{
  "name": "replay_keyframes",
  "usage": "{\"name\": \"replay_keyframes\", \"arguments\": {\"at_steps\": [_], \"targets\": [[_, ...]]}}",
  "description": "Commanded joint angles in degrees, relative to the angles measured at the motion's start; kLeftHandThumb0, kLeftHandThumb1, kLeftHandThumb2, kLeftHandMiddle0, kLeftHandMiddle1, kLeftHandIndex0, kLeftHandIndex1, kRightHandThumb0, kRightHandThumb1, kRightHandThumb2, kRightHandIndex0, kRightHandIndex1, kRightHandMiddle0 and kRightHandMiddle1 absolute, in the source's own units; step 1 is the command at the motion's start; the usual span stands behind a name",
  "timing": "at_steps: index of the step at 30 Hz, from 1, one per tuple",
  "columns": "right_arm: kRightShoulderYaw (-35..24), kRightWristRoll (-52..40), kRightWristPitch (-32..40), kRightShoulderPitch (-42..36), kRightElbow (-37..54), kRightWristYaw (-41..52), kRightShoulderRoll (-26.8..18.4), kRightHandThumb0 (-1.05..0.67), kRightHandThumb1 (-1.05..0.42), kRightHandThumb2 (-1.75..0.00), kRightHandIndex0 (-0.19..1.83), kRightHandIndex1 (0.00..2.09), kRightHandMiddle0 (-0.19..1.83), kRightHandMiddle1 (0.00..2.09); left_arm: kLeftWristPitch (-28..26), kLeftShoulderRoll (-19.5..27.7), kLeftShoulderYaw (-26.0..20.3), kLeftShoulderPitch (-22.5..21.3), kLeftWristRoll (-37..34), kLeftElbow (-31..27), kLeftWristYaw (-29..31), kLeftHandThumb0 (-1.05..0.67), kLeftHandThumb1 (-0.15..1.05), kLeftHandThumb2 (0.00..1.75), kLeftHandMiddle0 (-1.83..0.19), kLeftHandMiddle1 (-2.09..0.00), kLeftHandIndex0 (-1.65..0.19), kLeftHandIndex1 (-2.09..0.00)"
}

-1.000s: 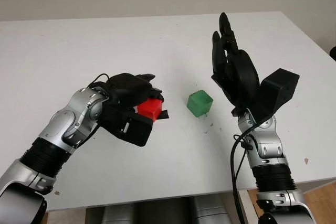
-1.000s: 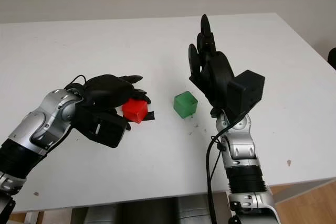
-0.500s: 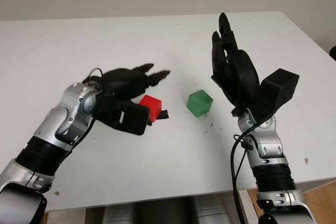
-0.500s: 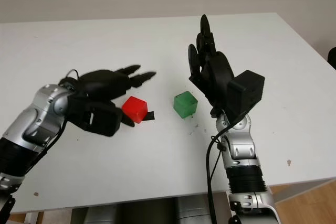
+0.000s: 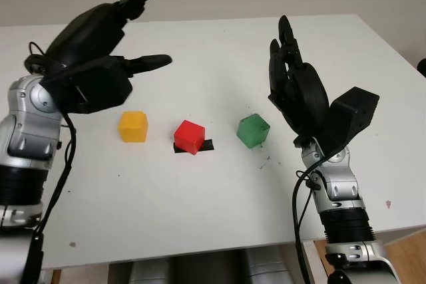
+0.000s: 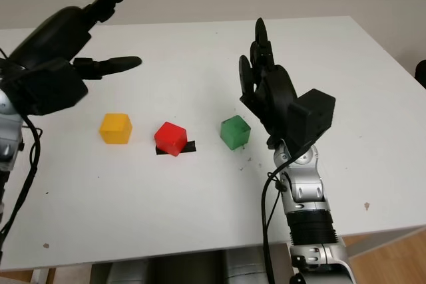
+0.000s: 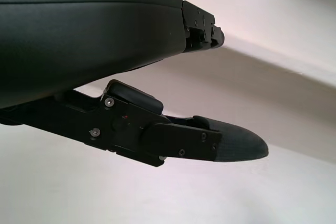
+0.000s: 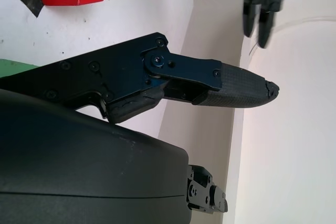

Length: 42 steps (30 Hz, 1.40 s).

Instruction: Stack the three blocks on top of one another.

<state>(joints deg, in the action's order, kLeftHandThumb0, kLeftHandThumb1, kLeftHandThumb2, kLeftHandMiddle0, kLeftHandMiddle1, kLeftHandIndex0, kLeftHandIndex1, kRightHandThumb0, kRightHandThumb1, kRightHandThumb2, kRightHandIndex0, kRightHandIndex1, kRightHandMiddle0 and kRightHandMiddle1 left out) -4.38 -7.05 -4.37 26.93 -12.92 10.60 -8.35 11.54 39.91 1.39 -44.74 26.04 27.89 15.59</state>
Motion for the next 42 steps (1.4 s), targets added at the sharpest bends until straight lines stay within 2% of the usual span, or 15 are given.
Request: {"name": "replay_keyframes", "arguments": {"at_steps": [1, 2, 3, 4, 5, 7, 10, 14, 15, 17, 19, 24, 34, 42], "targets": [[-0.23, -0.27, -0.12, 0.4, 0.47, 0.52, -0.3, -0.81, -1.05, -0.64, -0.19, 0.0, -0.19, 0.0, 2.24, 5.21, 0.8, -3.92, 0.33, 5.48, 2.63, -1.01, 1.05, 0.37, 0.09, -0.59, 0.12, -1.11], [-0.26, -0.34, -0.03, 0.46, 0.41, 0.72, -0.37, -0.81, -1.05, -0.64, -0.19, 0.0, -0.19, 0.0, 2.85, 6.54, 1.02, -4.6, 0.04, 6.27, 4.3, -0.99, 1.05, 0.3, 0.14, -0.96, 0.16, -1.32], [-0.44, -0.75, 0.18, 0.5, 0.42, 1.02, -0.3, -0.81, -1.05, -0.64, -0.19, 0.0, -0.19, 0.0, 3.75, 7.79, 1.33, -5.28, -0.33, 7.33, 6.08, -0.98, 1.05, 0.27, 0.16, -1.15, 0.17, -1.44], [-0.58, -1.12, 0.25, 0.55, 0.34, 1.48, -0.32, -0.79, -1.05, -0.65, -0.19, 0.0, -0.19, 0.0, 4.35, 8.8, 1.58, -5.83, -0.79, 8.2, 7.92, -0.97, 1.04, 0.2, 0.18, -1.31, 0.18, -1.49], [-0.7, -1.42, 0.5, 0.54, 0.43, 1.76, -0.29, -0.79, -1.05, -0.66, -0.19, 0.0, -0.19, 0.0, 3.71, 9.91, 2.52, -6.23, 0.2, 8.31, 9.48, -0.95, 1.02, 0.15, 0.19, -1.3, 0.19, -1.49], [-0.84, -1.62, 0.9, 0.53, 0.62, 1.86, -0.22, -0.78, -1.05, -0.67, -0.19, 0.0, -0.19, 0.0, 1.25, 11.21, 4.34, -6.68, 1.63, 7.99, 13.14, -0.95, 0.99, 0.08, 0.19, -1.14, 0.19, -1.47], [-0.91, -1.87, 1.23, 0.63, 0.63, 2.0, -0.24, -0.78, -1.05, -0.67, -0.19, 0.0, -0.19, 0.0, 0.49, 12.46, 6.67, -5.57, 2.96, 6.42, 17.14, -0.89, 0.9, 0.05, 0.19, -1.07, 0.11, -1.3], [-0.83, -1.89, 1.2, 0.76, 0.41, 2.22, -0.41, -0.77, -1.05, -0.68, -0.19, 0.0, -0.19, 0.0, 0.16, 13.63, 8.94, -3.34, 4.55, 2.86, 21.02, -0.81, 0.85, 0.05, 0.01, -0.6, -0.18, -0.58], [-0.87, -1.95, 1.06, 0.77, 0.33, 2.37, -0.46, -0.77, -1.05, -0.68, -0.19, 0.0, -0.19, 0.0, -0.09, 13.46, 9.29, -3.11, 4.63, 2.52, 21.63, -0.8, 0.85, 0.05, -0.04, -0.48, -0.23, -0.45], [-0.9, -2.06, 1.2, 0.76, 0.45, 2.71, -0.62, -0.77, -1.05, -0.67, -0.19, 0.0, -0.19, 0.0, -0.71, 13.03, 10.34, -3.25, 5.23, 2.35, 22.7, -0.8, 0.85, 0.06, -0.11, -0.23, -0.31, -0.26], [-0.85, -1.88, 1.39, 0.73, 0.7, 2.83, -0.81, -0.78, -1.05, -0.67, -0.19, 0.0, -0.19, 0.0, -1.48, 12.54, 11.51, -3.88, 5.85, 2.44, 24.14, -0.8, 0.86, 0.06, -0.12, -0.13, -0.32, -0.18], [-0.8, -1.79, 1.6, 0.8, 1.01, 3.13, -1.06, -0.78, -1.05, -0.69, -0.19, 0.0, -0.19, 0.0, -1.64, 11.68, 13.59, -4.67, 7.11, 1.85, 25.72, -0.77, 0.83, 0.05, -0.13, -0.08, -0.3, -0.09], [-0.88, -1.65, 1.63, 1.01, 0.88, 3.13, -1.05, -0.78, -1.05, -0.69, -0.19, 0.0, -0.19, 0.0, -0.57, 10.06, 14.34, -3.24, 8.44, 1.84, 21.63, -0.77, 0.83, 0.05, -0.03, -0.03, -0.18, -0.03], [-0.93, -1.75, 1.49, 1.01, 0.98, 2.98, -1.12, -0.76, -1.05, -0.7, -0.19, 0.0, -0.19, 0.0, 0.57, 9.58, 14.25, -2.81, 8.33, 2.02, 19.9, -0.79, 0.85, 0.06, -0.01, -0.05, -0.26, -0.08]]}}
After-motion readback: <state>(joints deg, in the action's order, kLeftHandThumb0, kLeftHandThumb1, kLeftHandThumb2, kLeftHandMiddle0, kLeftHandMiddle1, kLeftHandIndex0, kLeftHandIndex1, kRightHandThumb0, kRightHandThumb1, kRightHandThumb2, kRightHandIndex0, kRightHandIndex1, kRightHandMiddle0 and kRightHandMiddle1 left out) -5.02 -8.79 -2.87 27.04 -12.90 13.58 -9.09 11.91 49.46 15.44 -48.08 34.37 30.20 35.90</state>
